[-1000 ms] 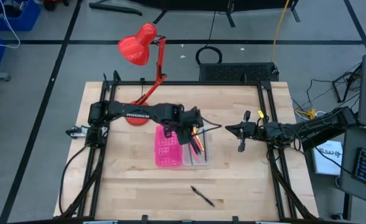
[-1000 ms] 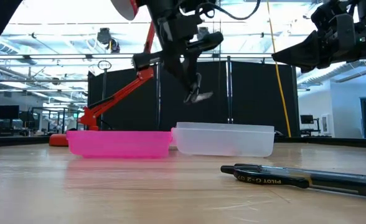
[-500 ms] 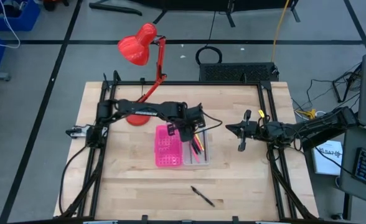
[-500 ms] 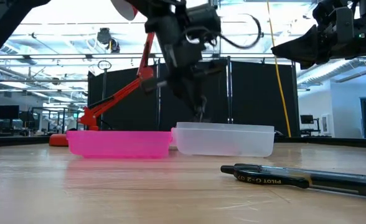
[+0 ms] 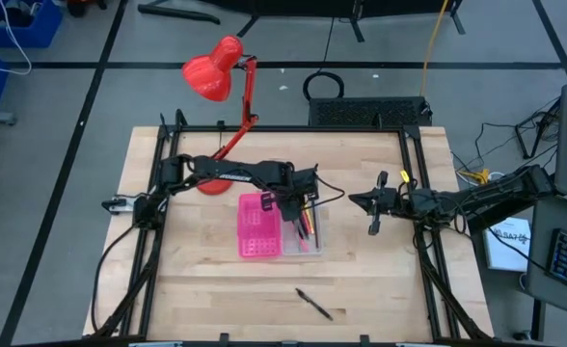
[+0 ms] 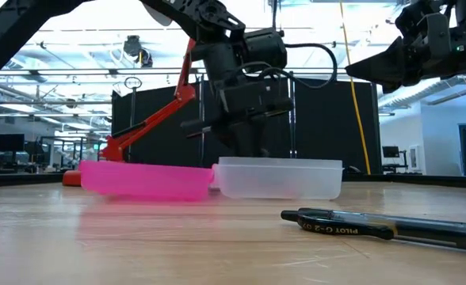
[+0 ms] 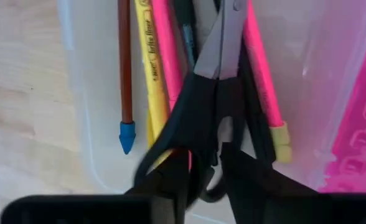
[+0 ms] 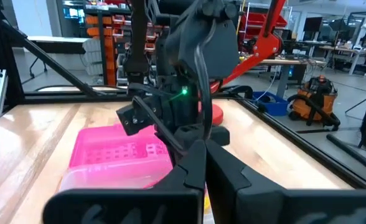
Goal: Pick & place school supplies into a supply box
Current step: Put the black scissors into the pink supply box, then put the black pen into the pink supply box
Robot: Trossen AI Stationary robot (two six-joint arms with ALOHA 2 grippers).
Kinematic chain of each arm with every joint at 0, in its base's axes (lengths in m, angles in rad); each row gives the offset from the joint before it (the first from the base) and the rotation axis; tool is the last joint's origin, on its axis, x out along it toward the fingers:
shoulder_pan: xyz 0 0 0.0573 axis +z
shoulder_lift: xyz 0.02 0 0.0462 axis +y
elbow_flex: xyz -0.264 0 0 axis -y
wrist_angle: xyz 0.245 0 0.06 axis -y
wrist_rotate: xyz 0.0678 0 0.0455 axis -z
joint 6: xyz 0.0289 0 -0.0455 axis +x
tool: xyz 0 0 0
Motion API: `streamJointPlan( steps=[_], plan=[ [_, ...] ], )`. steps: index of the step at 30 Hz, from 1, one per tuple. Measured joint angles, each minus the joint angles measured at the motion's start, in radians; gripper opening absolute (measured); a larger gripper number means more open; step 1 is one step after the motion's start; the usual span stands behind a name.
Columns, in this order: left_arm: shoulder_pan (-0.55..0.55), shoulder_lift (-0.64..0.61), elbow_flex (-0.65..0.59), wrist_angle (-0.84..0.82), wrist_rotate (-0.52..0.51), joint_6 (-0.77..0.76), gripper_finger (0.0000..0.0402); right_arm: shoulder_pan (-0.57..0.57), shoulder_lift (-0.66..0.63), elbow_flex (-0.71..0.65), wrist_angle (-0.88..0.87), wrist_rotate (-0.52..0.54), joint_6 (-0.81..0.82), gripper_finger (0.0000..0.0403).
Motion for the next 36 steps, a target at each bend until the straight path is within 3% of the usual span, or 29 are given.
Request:
streamJointPlan(
  steps=[7, 11, 19, 25, 28, 32, 36],
  plan=[
    [-0.007, 0.0, 0.0, 0.037, -0.077, -0.053, 0.0143, 0.0, 0.004, 0.0, 0.002, 0.0, 0.0, 0.0],
    [-0.021, -0.005, 0.0, 0.046, -0.147, -0.042, 0.0147, 0.0, 0.005, 0.0, 0.003, 0.0, -0.008, 0.0],
    [-0.105, -0.117, 0.0, -0.044, -0.197, 0.005, 0.0108, 0.0, 0.007, 0.0, 0.001, 0.0, -0.014, 0.0],
    [-0.169, -0.254, 0.0, -0.211, -0.281, -0.173, 0.0054, 0.0, 0.013, 0.0, -0.001, 0.0, -0.013, 0.0],
    [-0.208, -0.35, -0.014, -0.235, -0.261, -0.338, 0.001, 0.002, 0.015, 0.0, -0.005, -0.002, 0.021, 0.0],
    [-0.28, -0.537, -0.13, -0.133, -0.211, -0.493, 0.0005, 0.002, 0.017, -0.016, -0.01, -0.002, 0.07, 0.0],
    [-0.29, -0.777, -0.386, 0.189, 0.072, -0.637, 0.0003, 0.002, 0.017, -0.05, -0.003, -0.002, 0.093, 0.0]
  ],
)
